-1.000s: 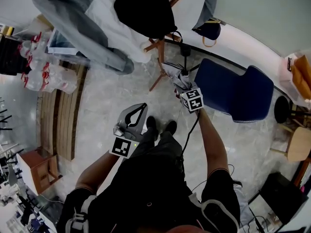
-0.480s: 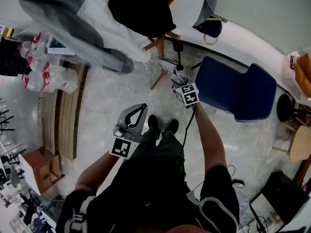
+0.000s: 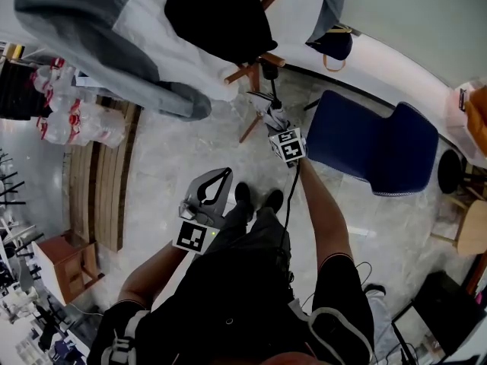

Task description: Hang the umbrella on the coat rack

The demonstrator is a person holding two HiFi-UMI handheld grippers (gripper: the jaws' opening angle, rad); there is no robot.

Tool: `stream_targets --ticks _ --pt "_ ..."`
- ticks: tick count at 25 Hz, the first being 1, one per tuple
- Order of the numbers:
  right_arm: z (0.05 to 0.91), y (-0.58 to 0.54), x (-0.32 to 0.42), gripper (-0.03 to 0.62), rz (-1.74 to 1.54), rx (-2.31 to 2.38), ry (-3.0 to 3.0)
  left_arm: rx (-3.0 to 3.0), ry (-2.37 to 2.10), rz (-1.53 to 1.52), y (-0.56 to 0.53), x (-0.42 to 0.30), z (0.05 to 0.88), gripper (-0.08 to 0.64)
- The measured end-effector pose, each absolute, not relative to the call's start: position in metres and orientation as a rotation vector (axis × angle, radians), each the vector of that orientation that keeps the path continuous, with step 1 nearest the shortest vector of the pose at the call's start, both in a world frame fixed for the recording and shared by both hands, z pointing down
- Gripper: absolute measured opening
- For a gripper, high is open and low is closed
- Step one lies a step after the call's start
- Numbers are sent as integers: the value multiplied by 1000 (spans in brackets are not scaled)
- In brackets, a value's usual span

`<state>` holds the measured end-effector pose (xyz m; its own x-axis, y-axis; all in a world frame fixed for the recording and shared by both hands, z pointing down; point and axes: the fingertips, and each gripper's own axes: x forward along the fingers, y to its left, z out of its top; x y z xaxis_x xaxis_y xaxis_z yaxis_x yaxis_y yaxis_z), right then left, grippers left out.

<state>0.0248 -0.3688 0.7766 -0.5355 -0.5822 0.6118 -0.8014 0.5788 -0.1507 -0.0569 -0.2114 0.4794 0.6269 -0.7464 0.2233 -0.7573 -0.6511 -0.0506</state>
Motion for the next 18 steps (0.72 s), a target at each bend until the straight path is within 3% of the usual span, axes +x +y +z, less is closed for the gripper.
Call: stream_targets --ticks 18 --pt "799 -408 3 117 459 1215 -2431 2758 -1319 379 -222 -69 496 0"
